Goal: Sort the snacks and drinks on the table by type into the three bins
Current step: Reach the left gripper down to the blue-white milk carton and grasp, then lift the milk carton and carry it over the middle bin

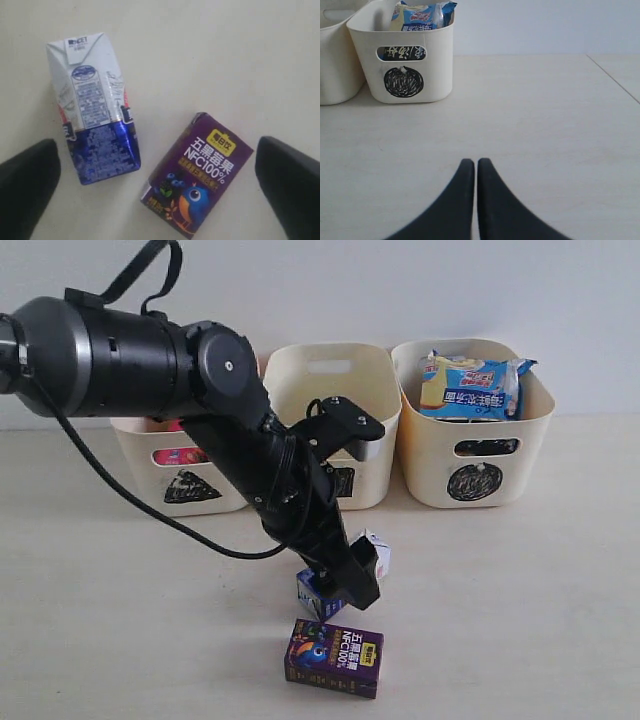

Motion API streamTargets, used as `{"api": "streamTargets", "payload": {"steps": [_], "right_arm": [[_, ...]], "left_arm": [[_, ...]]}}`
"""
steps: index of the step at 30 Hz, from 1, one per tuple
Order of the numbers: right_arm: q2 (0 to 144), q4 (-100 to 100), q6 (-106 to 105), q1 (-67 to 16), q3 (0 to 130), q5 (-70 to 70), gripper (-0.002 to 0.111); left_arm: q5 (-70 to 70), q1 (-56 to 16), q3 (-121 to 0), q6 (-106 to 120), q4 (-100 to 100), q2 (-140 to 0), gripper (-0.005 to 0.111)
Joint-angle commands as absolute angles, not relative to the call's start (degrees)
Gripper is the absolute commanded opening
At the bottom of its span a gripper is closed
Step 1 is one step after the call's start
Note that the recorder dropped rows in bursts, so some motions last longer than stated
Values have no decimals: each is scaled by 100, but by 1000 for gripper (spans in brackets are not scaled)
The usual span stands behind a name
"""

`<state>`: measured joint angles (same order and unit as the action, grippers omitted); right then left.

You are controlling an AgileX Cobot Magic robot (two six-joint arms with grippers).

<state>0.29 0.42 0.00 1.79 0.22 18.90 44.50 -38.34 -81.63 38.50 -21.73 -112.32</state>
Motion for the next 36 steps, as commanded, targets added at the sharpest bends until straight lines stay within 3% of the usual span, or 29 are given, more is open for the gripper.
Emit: {"api": "streamTargets", "payload": {"steps": [1, 30, 33, 36], "right_arm": [[0, 62, -34, 166, 0, 1845, 0], [0, 62, -34, 166, 0, 1845, 0], [0, 62, -34, 166, 0, 1845, 0], [0, 62, -34, 166, 0, 1845, 0]], "left_arm": [[4201, -3860, -8152, 4014, -2057, -11413, 98], [2892, -3860, -8271, 4077, -2035, -12372, 91], [2768, -3860, -8271, 4077, -2035, -12429, 87], [2569, -3860, -8271, 4066, -2103, -12465, 71]]}}
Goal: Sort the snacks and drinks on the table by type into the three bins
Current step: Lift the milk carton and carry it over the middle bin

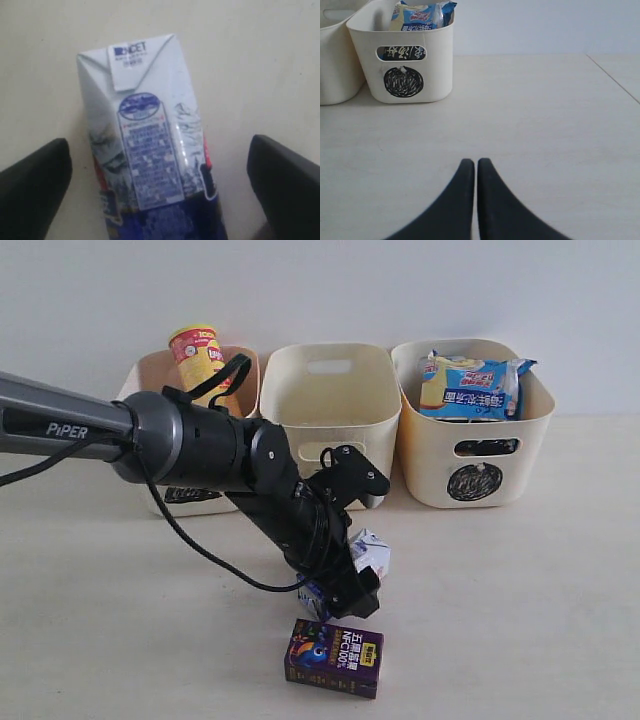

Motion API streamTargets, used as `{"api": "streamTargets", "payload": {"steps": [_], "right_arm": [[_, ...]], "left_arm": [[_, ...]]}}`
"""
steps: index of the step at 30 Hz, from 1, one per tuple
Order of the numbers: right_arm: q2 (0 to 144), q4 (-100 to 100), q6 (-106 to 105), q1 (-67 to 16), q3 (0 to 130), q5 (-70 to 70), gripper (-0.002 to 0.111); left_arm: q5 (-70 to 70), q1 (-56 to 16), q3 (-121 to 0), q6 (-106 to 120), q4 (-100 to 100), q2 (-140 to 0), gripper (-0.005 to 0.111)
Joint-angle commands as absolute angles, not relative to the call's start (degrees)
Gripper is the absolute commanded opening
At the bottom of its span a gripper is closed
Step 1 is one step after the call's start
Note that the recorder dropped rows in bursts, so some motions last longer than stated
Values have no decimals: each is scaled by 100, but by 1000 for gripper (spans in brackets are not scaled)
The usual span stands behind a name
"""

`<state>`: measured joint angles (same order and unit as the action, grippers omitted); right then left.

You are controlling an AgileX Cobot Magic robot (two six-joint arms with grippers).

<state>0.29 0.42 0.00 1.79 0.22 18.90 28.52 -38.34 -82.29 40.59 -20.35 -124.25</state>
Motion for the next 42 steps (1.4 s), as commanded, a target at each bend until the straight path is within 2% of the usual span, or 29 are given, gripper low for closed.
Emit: {"api": "streamTargets", "payload": {"steps": [1, 5, 6, 11, 26, 33, 42], "right_arm": [[0, 62, -34, 166, 0, 1845, 0], [0, 62, -34, 166, 0, 1845, 0], [0, 62, -34, 166, 0, 1845, 0], [0, 62, -34, 166, 0, 1845, 0], [0, 62, 0, 166, 0, 1844, 0], [0, 62, 0, 166, 0, 1844, 0], [0, 62, 0, 166, 0, 1844, 0]], "left_arm": [[2520, -3860, -8271, 4051, -2120, -12465, 64], [2476, -3860, -8271, 4066, -2120, -12478, 13], [2491, -3860, -8271, 4146, -2106, -12478, 6], [2643, -3860, -8271, 4136, -2132, -12357, 4], [3149, -3871, -8271, 4136, -2155, -10857, 4], [2510, -3825, -8271, 4136, -2155, -10373, 4], [1394, -3825, -8633, 4158, -1922, -10514, 4]]}}
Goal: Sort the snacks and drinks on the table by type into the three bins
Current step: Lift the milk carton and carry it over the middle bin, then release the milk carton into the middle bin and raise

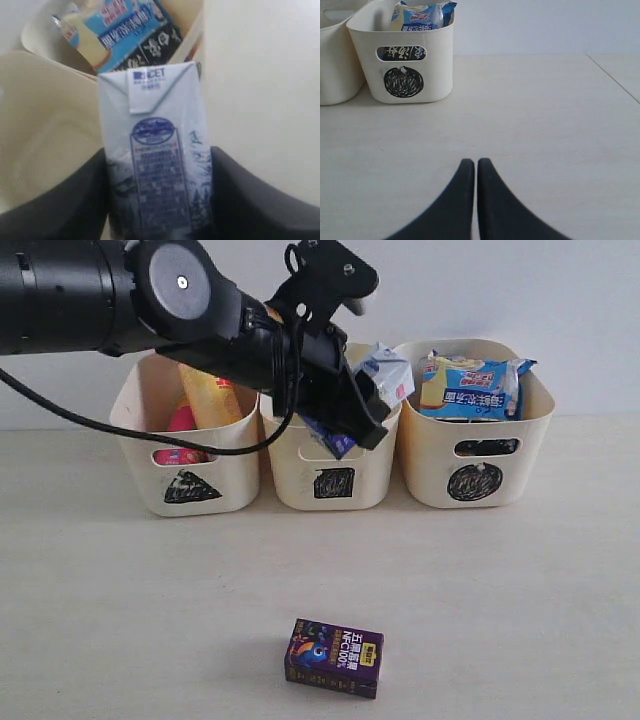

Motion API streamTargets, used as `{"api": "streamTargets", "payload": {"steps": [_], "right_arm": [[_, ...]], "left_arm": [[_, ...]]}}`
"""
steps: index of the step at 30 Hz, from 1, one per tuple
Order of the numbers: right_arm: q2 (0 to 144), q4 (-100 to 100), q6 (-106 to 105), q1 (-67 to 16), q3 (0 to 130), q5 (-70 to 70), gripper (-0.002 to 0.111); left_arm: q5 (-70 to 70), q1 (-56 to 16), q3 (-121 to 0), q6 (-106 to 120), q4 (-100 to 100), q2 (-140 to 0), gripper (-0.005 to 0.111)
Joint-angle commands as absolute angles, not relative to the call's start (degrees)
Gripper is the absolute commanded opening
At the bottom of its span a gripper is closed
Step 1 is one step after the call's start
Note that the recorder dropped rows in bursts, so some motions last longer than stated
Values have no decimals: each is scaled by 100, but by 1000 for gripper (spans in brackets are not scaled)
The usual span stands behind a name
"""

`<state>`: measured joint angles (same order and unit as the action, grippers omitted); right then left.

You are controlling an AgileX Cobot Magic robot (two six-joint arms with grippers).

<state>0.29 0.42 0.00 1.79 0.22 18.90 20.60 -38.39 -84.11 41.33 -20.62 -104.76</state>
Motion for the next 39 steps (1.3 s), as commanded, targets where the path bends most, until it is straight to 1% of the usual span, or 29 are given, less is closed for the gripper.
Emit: {"api": "streamTargets", "payload": {"steps": [1, 17, 25, 34, 36, 38, 39], "right_arm": [[0, 62, 0, 166, 0, 1844, 0], [0, 62, 0, 166, 0, 1844, 0], [0, 62, 0, 166, 0, 1844, 0], [0, 62, 0, 166, 0, 1844, 0], [0, 62, 0, 166, 0, 1844, 0], [0, 62, 0, 166, 0, 1844, 0], [0, 62, 0, 166, 0, 1844, 0]], "left_arm": [[1293, -3825, -8691, 4158, -1789, -10560, 4], [1162, -3205, -10114, 4029, -1728, -12000, 4], [1058, -3114, -10381, 4029, -1728, -12371, 4], [942, -3114, -10401, 4029, -1728, -12442, 4], [942, -3114, -10401, 4029, -1728, -12442, 8], [974, -3114, -10401, 4029, -1728, -12442, 17], [1008, -3114, -10401, 4029, -1728, -12442, 23]]}}
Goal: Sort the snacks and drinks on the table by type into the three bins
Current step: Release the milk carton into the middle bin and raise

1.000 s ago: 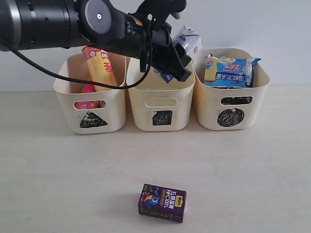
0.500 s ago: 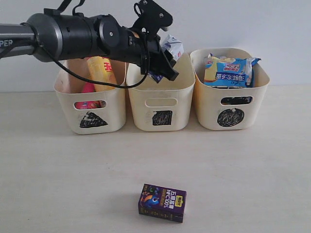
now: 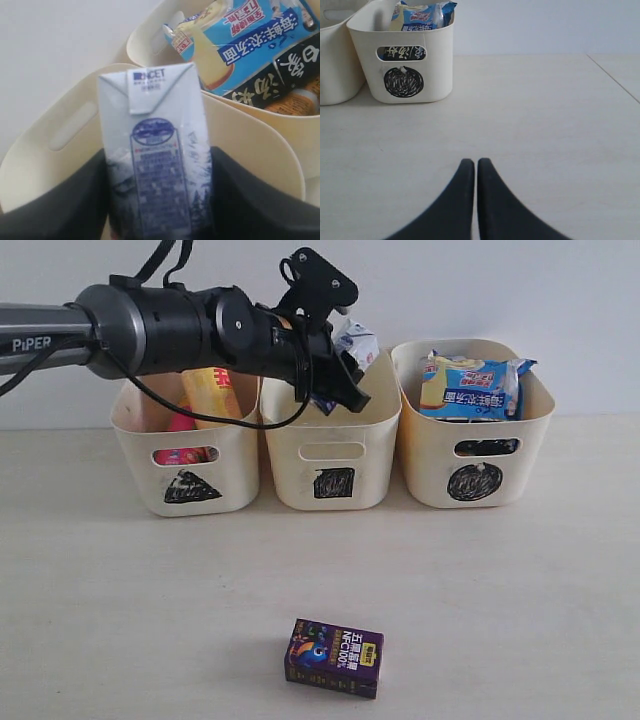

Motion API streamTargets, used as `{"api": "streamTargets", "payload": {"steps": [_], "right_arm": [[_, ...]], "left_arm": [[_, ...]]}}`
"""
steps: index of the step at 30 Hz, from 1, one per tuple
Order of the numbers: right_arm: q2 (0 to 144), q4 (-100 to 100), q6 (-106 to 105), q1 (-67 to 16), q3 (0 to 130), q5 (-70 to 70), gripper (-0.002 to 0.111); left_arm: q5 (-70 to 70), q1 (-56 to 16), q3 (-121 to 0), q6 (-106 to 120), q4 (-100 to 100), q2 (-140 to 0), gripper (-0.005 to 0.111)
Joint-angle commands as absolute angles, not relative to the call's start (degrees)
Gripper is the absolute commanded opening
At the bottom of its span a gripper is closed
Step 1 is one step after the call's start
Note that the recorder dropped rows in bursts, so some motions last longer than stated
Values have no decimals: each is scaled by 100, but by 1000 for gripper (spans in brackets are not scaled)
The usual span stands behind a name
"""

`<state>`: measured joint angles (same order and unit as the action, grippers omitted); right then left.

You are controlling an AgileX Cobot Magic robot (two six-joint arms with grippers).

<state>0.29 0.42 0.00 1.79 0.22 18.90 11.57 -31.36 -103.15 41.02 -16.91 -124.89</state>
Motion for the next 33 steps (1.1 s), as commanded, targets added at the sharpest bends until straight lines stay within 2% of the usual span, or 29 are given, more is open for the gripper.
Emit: {"api": "streamTargets", "payload": {"steps": [1, 4, 8, 11, 15, 18, 22, 23, 24, 33], "right_arm": [[0, 62, 0, 166, 0, 1844, 0], [0, 62, 0, 166, 0, 1844, 0], [0, 62, 0, 166, 0, 1844, 0], [0, 62, 0, 166, 0, 1844, 0], [0, 62, 0, 166, 0, 1844, 0], [0, 62, 0, 166, 0, 1844, 0], [0, 62, 0, 166, 0, 1844, 0], [0, 62, 0, 166, 0, 1844, 0], [0, 62, 0, 166, 0, 1844, 0], [0, 62, 0, 166, 0, 1844, 0]], "left_arm": [[1033, -3114, -10401, 4029, -1728, -12442, 31], [1033, -3114, -10401, 4029, -1728, -12442, 53], [1020, -3114, -10401, 4029, -1728, -12442, 72], [1033, -3114, -10401, 4029, -1728, -12442, 76], [1183, -3114, -10401, 4029, -1728, -12387, 75], [1596, -3124, -10401, 4029, -1728, -12234, 64], [2266, -3124, -10401, 4054, -1695, -11924, 26], [2427, -3124, -10401, 4113, -1685, -11843, 11], [2548, -3124, -10401, 4202, -1685, -11785, 5], [3807, -3136, -10401, 4598, -1613, -11257, 4]]}}
